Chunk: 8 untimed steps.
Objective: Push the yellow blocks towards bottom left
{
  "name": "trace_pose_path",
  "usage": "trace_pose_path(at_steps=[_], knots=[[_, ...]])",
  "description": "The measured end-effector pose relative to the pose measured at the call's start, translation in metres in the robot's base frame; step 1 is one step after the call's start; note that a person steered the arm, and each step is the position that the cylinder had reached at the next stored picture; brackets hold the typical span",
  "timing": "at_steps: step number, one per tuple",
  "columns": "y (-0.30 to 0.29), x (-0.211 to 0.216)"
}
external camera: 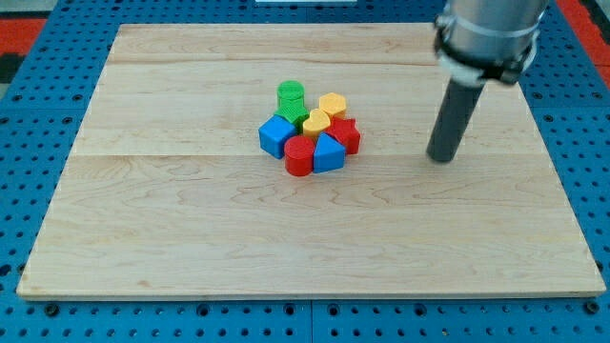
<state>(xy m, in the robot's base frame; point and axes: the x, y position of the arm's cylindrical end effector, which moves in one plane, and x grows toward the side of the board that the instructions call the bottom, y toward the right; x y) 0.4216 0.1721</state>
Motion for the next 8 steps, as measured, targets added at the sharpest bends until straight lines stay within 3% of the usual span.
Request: trace_pose_path(at_steps=[1,2,3,5,6,8], knots=[[-0.002,-0.078],[-0.066,-0.111],[-0.119,-0.093],[-0.156,-0.022],[-0.167,-0.011],[-0.085,-0.052]])
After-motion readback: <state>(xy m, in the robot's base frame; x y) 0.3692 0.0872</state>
